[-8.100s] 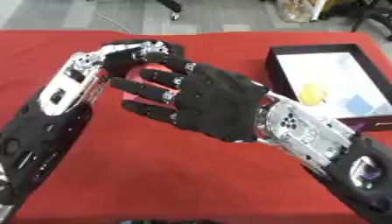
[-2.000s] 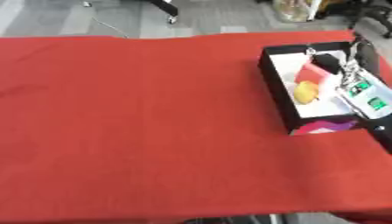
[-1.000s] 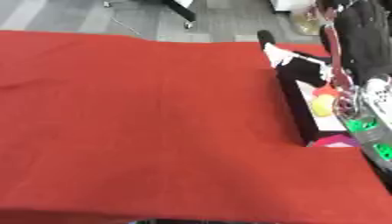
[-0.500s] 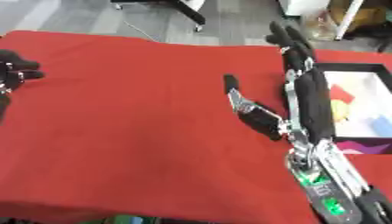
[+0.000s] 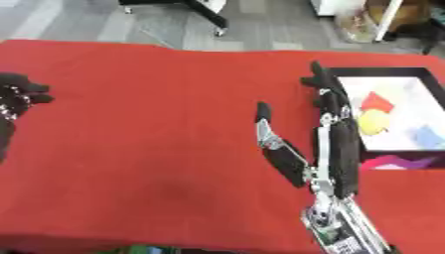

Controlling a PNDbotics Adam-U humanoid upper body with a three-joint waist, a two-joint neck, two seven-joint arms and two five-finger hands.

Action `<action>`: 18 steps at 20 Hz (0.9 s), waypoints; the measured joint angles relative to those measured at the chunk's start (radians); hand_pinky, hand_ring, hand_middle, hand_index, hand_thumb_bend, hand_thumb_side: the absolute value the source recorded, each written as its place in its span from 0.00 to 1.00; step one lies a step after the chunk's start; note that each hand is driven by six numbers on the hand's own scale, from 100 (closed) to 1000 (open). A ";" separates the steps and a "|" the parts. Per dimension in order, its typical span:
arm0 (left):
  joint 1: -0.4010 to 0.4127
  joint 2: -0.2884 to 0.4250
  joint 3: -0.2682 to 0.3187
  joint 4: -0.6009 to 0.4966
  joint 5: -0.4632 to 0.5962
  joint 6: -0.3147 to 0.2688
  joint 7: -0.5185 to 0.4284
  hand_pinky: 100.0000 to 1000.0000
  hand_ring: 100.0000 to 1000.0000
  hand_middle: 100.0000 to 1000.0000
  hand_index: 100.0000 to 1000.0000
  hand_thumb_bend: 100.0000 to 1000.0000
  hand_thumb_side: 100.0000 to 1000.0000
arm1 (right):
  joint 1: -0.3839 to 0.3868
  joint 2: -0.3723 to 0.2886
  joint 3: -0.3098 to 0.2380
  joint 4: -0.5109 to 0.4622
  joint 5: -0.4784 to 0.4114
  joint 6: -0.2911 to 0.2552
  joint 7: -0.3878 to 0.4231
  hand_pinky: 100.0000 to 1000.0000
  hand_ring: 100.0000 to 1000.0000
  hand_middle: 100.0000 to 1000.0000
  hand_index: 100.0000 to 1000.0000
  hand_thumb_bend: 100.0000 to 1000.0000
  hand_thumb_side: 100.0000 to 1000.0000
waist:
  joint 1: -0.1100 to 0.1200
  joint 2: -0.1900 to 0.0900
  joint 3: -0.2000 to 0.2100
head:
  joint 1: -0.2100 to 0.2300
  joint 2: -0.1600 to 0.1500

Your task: Pick up the objects with one hand, pass them to the other hand, and then place them into the box on the other side of the table.

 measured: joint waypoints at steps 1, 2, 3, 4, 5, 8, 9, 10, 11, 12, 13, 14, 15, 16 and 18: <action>0.001 -0.001 -0.001 0.002 -0.007 -0.007 0.002 0.69 0.67 0.51 0.67 0.00 0.76 | 0.005 0.002 0.000 0.011 -0.001 -0.002 -0.012 0.63 0.94 0.68 0.94 0.22 0.45 | 0.002 0.000 -0.004 | -0.002 0.000; 0.002 -0.002 -0.002 0.004 -0.014 -0.013 0.005 0.69 0.67 0.51 0.67 0.00 0.76 | 0.010 0.007 0.000 0.023 -0.001 -0.006 -0.025 0.63 0.94 0.68 0.94 0.18 0.43 | 0.003 0.000 -0.005 | -0.003 0.000; 0.004 -0.003 -0.002 0.006 -0.019 -0.020 0.007 0.69 0.67 0.51 0.67 0.00 0.76 | 0.016 0.012 0.000 0.036 -0.004 -0.009 -0.037 0.63 0.94 0.68 0.94 0.21 0.45 | 0.004 0.000 -0.005 | -0.004 0.000; 0.007 -0.003 -0.002 0.007 -0.025 -0.026 0.010 0.69 0.67 0.51 0.67 0.00 0.77 | 0.023 0.018 0.000 0.048 -0.008 -0.014 -0.049 0.63 0.94 0.67 0.94 0.21 0.45 | 0.005 0.000 -0.005 | -0.005 0.000; 0.010 -0.003 -0.003 0.008 -0.030 -0.031 0.012 0.69 0.67 0.51 0.67 0.00 0.77 | 0.032 0.022 0.000 0.060 -0.011 -0.019 -0.063 0.62 0.94 0.67 0.94 0.21 0.45 | 0.005 0.000 -0.003 | -0.007 0.000; 0.018 -0.004 -0.004 0.015 -0.043 -0.040 0.015 0.69 0.67 0.51 0.68 0.00 0.77 | 0.051 0.030 -0.002 0.089 -0.029 -0.035 -0.104 0.62 0.94 0.67 0.94 0.20 0.45 | 0.004 0.000 0.011 | -0.020 0.000; 0.017 -0.006 -0.004 0.015 -0.046 -0.043 0.015 0.69 0.67 0.51 0.68 0.00 0.77 | 0.056 0.031 -0.002 0.095 -0.034 -0.040 -0.115 0.62 0.94 0.67 0.94 0.20 0.45 | 0.004 0.000 0.015 | -0.022 0.000; 0.017 -0.008 -0.005 0.016 -0.047 -0.045 0.017 0.69 0.67 0.51 0.68 0.00 0.78 | 0.060 0.031 -0.001 0.101 -0.039 -0.045 -0.122 0.62 0.94 0.66 0.94 0.20 0.45 | 0.003 0.000 0.016 | -0.022 0.000; 0.016 -0.008 -0.005 0.017 -0.048 -0.046 0.018 0.69 0.67 0.51 0.68 0.00 0.79 | 0.065 0.031 0.001 0.105 -0.042 -0.049 -0.127 0.62 0.94 0.66 0.94 0.20 0.45 | 0.002 0.000 0.017 | -0.021 0.000; 0.016 -0.008 -0.005 0.018 -0.048 -0.047 0.019 0.69 0.67 0.51 0.68 0.00 0.80 | 0.069 0.031 0.001 0.109 -0.044 -0.052 -0.130 0.62 0.94 0.66 0.94 0.19 0.45 | 0.001 0.000 0.019 | -0.020 0.000; 0.016 -0.008 -0.006 0.020 -0.048 -0.047 0.019 0.69 0.67 0.51 0.68 0.00 0.80 | 0.074 0.031 0.002 0.112 -0.046 -0.054 -0.132 0.62 0.94 0.66 0.94 0.19 0.45 | -0.001 0.000 0.022 | -0.020 0.000; 0.016 -0.008 -0.007 0.020 -0.048 -0.047 0.019 0.69 0.67 0.52 0.68 0.00 0.80 | 0.076 0.031 0.004 0.116 -0.047 -0.056 -0.133 0.62 0.94 0.66 0.94 0.19 0.45 | -0.002 -0.001 0.025 | -0.019 0.000; 0.016 -0.008 -0.008 0.020 -0.048 -0.047 0.019 0.69 0.67 0.52 0.69 0.00 0.81 | 0.077 0.032 0.007 0.118 -0.050 -0.057 -0.134 0.62 0.94 0.66 0.94 0.19 0.45 | -0.002 -0.002 0.026 | -0.017 0.000; 0.016 -0.008 -0.011 0.020 -0.048 -0.047 0.019 0.69 0.68 0.52 0.70 0.00 0.84 | 0.078 0.033 0.008 0.120 -0.052 -0.059 -0.134 0.62 0.94 0.67 0.94 0.19 0.45 | -0.002 -0.003 0.026 | -0.012 0.000; 0.016 -0.008 -0.013 0.022 -0.049 -0.047 0.019 0.69 0.68 0.53 0.73 0.00 0.88 | 0.078 0.033 0.010 0.122 -0.053 -0.062 -0.135 0.62 0.94 0.67 0.95 0.19 0.45 | -0.002 -0.004 0.025 | -0.011 0.000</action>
